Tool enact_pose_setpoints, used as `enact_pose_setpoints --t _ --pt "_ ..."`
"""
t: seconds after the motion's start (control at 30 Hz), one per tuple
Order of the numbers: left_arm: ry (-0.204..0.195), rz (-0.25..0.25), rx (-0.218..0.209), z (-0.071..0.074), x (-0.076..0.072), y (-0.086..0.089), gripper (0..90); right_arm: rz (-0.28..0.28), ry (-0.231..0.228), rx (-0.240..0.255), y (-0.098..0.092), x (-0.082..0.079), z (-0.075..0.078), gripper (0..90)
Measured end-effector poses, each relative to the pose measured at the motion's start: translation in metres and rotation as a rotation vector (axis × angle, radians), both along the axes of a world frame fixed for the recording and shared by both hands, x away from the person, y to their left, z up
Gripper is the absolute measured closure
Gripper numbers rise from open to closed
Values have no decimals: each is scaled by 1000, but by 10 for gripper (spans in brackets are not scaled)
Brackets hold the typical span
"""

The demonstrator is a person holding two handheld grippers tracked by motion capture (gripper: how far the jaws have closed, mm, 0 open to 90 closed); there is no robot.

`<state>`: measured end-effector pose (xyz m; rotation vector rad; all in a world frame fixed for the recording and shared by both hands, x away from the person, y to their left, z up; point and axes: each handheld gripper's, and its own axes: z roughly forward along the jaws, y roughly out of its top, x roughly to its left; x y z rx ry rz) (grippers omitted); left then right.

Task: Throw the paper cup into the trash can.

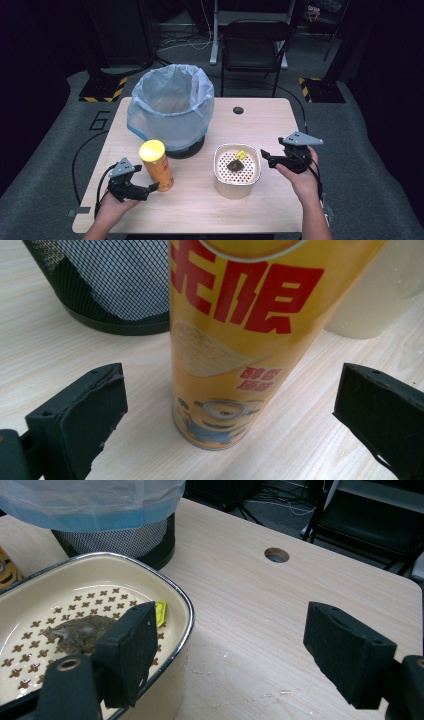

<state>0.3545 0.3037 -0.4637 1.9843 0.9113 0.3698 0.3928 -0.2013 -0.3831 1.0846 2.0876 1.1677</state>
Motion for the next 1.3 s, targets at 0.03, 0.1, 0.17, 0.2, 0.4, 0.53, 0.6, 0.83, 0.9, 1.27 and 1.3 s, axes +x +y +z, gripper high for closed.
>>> enact_pose_setpoints --t 0.03,0.1,0.17,0.2,0.4,0.53,0.6,0.83,0.9,1.27,1.3 --pt "6 10 -16 -1 0 -2 3 -4 2 1 0 0 0 215" --pt "19 7 -27 -2 1 -6 10 -6 3 4 -1 1 -2 215" --pt "13 -3 -9 -3 3 -7 22 -5 6 5 -2 1 -3 215" --pt "20 0 -10 -4 4 -8 25 -7 10 4 -2 1 -3 215" --pt "4 -12 20 -9 10 -12 57 -15 11 7 -4 2 -5 215" --pt "14 -11 -4 -11 14 -15 82 -18 22 7 -3 3 -8 215" --pt "3 -10 2 -12 16 -17 93 -13 21 5 -3 3 -9 215" --pt "-26 -27 32 -11 14 -20 233 -18 41 3 -4 4 -15 215" --pt "-27 -38 37 -9 13 -20 236 -20 43 1 -5 5 -16 216" --pt "-36 -43 25 16 6 -20 240 -34 40 12 -12 6 -18 221" --pt "-38 -44 24 19 6 -20 240 -36 44 12 -12 6 -18 221"
